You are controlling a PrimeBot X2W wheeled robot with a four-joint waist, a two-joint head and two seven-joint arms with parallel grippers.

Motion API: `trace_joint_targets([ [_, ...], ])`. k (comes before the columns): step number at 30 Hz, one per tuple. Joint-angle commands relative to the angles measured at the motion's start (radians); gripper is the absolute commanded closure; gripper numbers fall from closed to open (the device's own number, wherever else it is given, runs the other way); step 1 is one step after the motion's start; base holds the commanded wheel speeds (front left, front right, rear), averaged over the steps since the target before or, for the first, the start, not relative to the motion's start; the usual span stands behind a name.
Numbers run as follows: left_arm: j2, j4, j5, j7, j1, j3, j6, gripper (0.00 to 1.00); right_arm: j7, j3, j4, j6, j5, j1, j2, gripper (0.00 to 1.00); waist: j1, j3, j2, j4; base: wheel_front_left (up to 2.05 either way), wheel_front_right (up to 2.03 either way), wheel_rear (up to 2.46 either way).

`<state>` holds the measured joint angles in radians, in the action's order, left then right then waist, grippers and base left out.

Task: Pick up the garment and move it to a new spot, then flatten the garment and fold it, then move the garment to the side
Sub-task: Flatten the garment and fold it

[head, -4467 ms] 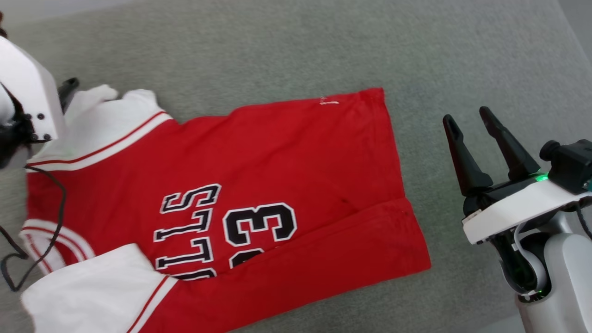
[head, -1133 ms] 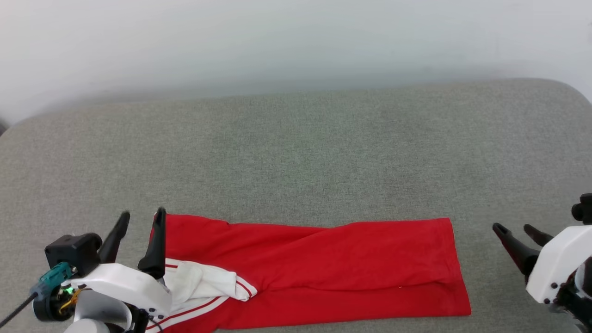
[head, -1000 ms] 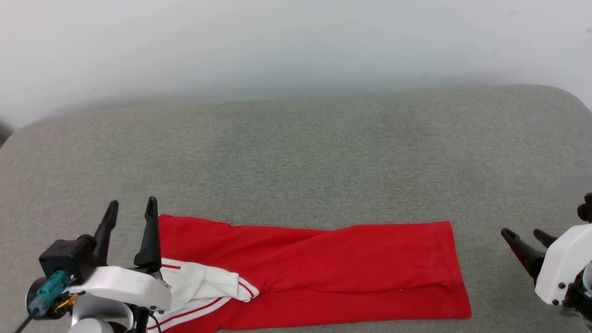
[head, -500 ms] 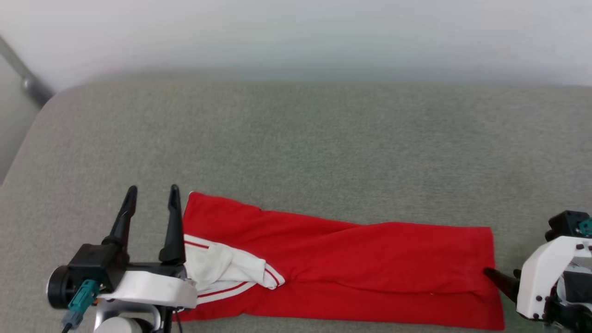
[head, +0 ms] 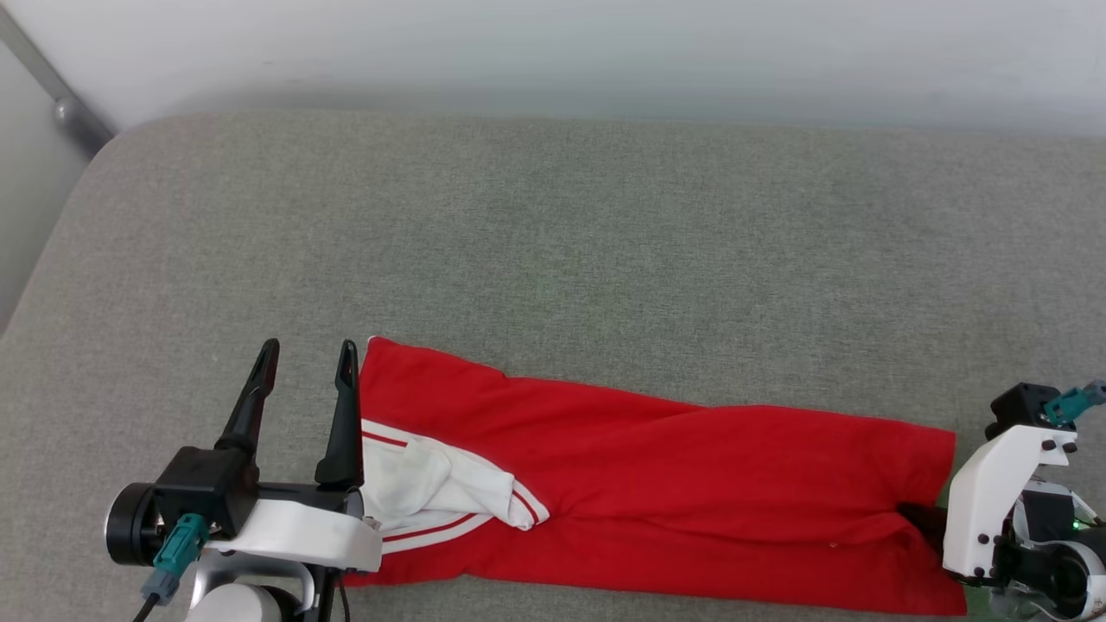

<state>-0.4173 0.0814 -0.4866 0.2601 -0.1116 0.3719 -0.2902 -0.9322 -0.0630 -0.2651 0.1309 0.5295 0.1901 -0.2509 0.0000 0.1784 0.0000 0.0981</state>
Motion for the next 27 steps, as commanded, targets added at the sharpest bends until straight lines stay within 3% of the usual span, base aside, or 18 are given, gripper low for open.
trace_joint_targets([
  [1, -0.002, -0.005, 0.005, 0.006, -0.002, -0.002, 0.003, 0.00, 0.002, 0.022, -0.023, 0.000, 0.012, -0.007, 0.005, 1.00, 0.0000, -0.008, 0.0000, -0.008, 0.00, 0.00, 0.00],
  [7, -0.022, -0.028, 0.011, -0.016, 0.023, 0.006, -0.009, 0.00, 0.035, 0.053, 0.029, 0.000, 0.026, 0.038, -0.043, 1.00, 0.0000, -0.056, 0.0000, -0.043, 0.00, 0.00, 0.00],
  [12, -0.031, -0.028, 0.012, -0.039, 0.047, 0.015, -0.019, 0.00, -0.001, 0.028, 0.071, -0.001, 0.015, 0.034, -0.083, 1.00, 0.0000, -0.099, 0.0000, -0.075, 0.00, 0.00, 0.00],
  [15, -0.036, -0.025, 0.015, -0.048, 0.052, 0.019, -0.023, 0.00, -0.037, -0.037, 0.087, -0.001, -0.001, 0.029, -0.103, 1.00, 0.0000, -0.110, 0.0000, -0.092, 0.00, 0.00, 0.00],
  [16, -0.043, -0.023, 0.015, -0.053, 0.059, 0.019, -0.026, 0.00, -0.080, -0.138, 0.100, -0.001, -0.032, 0.017, -0.115, 1.00, 0.0000, -0.115, 0.0000, -0.104, 0.00, 0.00, 0.00],
  [18, -0.045, -0.022, 0.014, -0.057, 0.062, 0.018, -0.029, 0.00, -0.108, -0.204, 0.117, 0.000, -0.054, 0.014, -0.118, 1.00, 0.0000, -0.116, 0.0000, -0.111, 0.00, 0.00, 0.00],
  [22, -0.047, -0.028, 0.008, -0.056, 0.069, 0.014, -0.036, 0.00, -0.162, -0.301, 0.141, 0.000, -0.068, 0.022, -0.085, 1.00, 0.0000, -0.121, 0.0000, -0.128, 0.00, 0.00, 0.00],
  [27, -0.039, -0.035, -0.006, -0.047, 0.064, 0.011, -0.030, 0.00, -0.284, -0.383, 0.124, 0.000, 0.086, 0.073, 0.077, 1.00, 0.0000, -0.131, 0.0000, -0.135, 0.00, 0.00, 0.00],
])
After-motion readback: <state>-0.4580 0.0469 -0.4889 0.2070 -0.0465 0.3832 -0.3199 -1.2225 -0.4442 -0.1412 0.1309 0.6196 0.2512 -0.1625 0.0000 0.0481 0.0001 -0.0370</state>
